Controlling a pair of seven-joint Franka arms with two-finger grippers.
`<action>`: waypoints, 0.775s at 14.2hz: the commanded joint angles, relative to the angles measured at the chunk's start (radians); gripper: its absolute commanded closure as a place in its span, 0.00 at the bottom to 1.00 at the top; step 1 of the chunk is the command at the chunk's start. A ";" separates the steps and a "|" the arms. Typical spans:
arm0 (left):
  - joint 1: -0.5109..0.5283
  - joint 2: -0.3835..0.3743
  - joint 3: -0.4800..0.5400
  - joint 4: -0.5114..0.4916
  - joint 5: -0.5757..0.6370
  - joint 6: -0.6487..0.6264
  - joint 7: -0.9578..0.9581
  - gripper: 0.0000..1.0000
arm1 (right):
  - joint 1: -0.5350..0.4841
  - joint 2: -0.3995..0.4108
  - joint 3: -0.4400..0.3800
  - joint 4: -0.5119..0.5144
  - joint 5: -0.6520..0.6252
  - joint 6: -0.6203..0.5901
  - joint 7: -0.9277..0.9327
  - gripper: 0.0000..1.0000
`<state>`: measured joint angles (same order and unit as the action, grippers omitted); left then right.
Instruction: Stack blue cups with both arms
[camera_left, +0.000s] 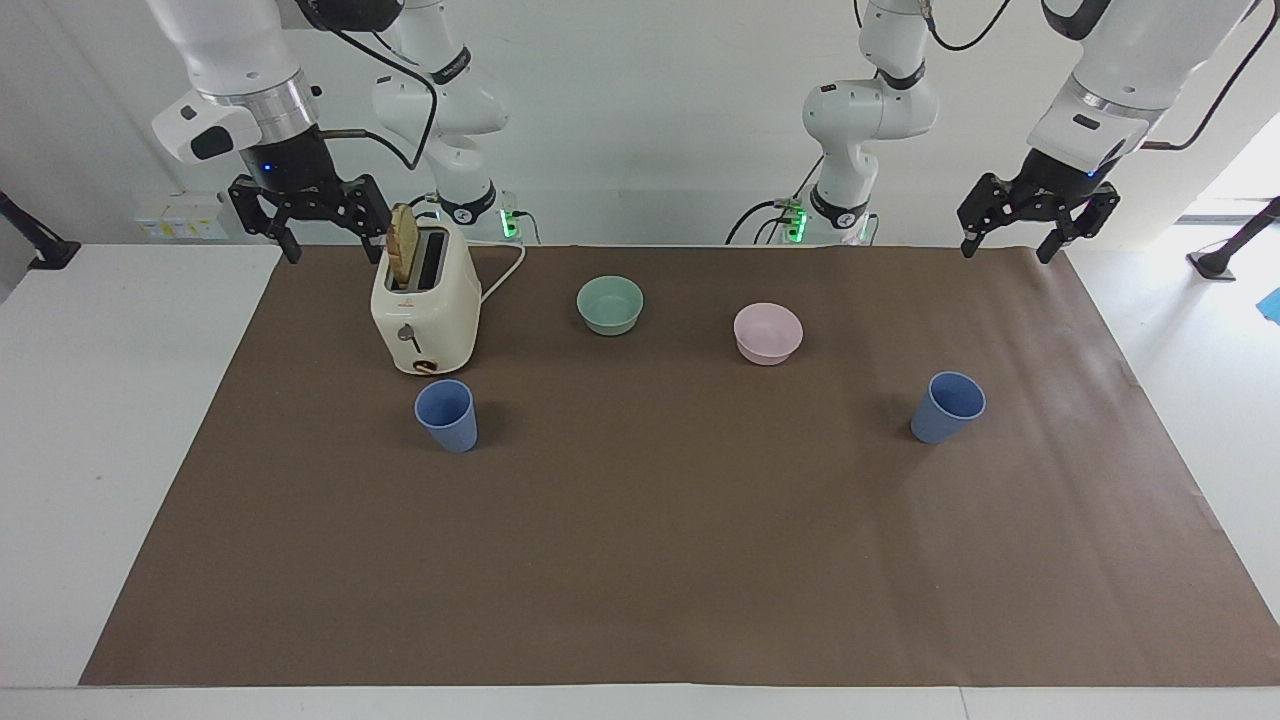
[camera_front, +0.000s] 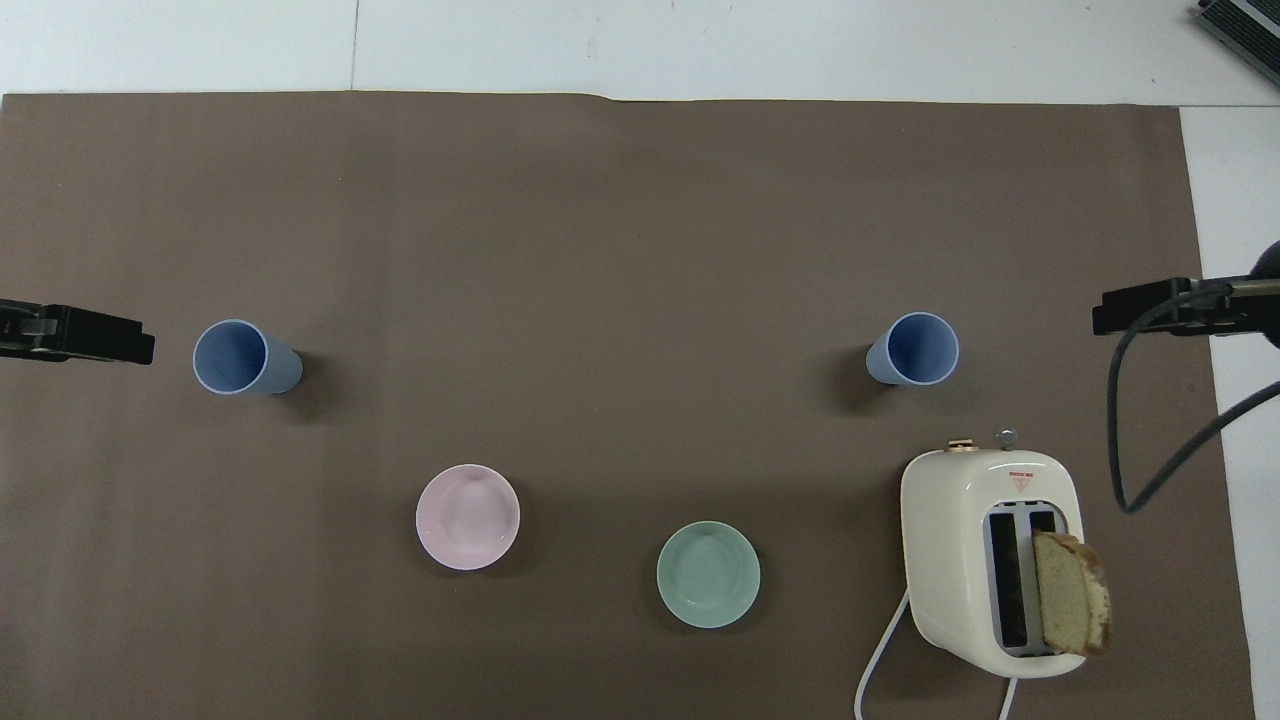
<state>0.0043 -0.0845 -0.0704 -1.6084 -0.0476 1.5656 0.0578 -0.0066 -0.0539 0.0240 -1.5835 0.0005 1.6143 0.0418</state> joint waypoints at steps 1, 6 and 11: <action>-0.013 -0.015 0.011 -0.016 -0.009 0.008 0.002 0.00 | -0.009 -0.011 0.005 -0.007 -0.008 -0.005 0.013 0.00; -0.014 -0.015 0.009 -0.018 -0.009 0.010 0.002 0.00 | -0.009 -0.011 0.005 -0.007 -0.008 -0.005 0.013 0.00; -0.012 -0.008 0.011 -0.050 -0.011 0.022 0.004 0.00 | -0.009 -0.011 0.005 -0.007 -0.008 -0.005 0.013 0.00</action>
<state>0.0043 -0.0823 -0.0705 -1.6262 -0.0481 1.5658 0.0578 -0.0066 -0.0539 0.0240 -1.5835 0.0005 1.6143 0.0418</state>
